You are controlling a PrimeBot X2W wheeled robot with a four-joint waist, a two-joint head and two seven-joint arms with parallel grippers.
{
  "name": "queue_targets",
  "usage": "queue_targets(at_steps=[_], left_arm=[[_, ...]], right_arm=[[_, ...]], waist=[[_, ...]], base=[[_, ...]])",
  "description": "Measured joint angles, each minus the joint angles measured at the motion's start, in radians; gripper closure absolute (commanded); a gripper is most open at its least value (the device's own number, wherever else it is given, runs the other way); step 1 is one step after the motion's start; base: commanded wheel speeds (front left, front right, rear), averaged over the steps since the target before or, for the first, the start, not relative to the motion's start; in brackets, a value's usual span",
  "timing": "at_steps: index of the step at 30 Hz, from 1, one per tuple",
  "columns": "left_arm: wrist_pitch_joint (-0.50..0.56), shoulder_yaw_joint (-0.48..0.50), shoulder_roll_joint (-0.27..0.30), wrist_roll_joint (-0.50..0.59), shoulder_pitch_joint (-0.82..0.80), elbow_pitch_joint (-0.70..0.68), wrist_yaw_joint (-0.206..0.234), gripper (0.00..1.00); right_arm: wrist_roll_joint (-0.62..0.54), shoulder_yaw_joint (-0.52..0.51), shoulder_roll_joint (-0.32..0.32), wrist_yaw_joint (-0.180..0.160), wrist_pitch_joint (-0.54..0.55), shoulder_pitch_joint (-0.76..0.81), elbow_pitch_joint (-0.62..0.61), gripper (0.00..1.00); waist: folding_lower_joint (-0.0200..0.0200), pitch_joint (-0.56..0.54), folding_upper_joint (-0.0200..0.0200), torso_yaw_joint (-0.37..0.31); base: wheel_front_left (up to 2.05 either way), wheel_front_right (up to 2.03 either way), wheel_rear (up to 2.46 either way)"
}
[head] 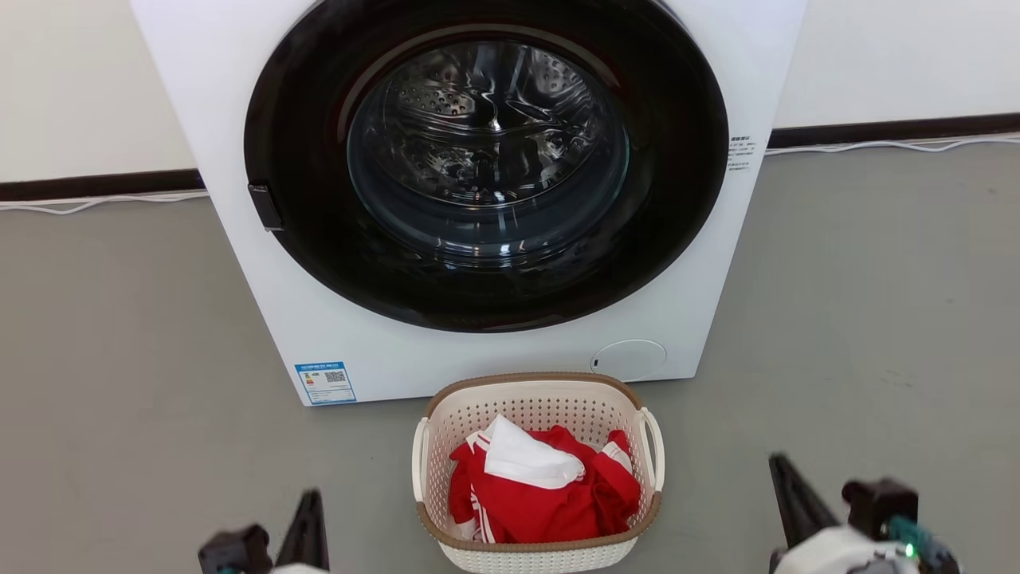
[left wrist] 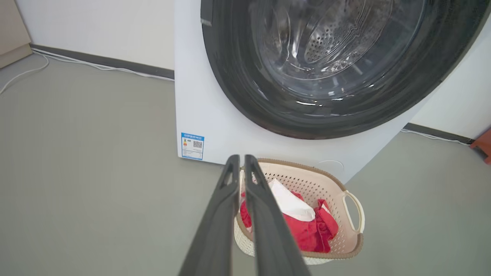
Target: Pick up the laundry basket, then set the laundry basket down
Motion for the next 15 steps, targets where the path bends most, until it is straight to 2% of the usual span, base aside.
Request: queue_targets(at_steps=[15], left_arm=[[0.045, 0.015, 0.000, -0.141, 0.016, -0.002, -0.018, 1.00]], right_arm=[[0.151, -0.020, 0.011, 0.000, 0.040, 0.022, -0.023, 1.00]], waist=[[0.0004, 0.005, 0.0000, 0.008]], base=[[0.00, 0.00, 0.00]])
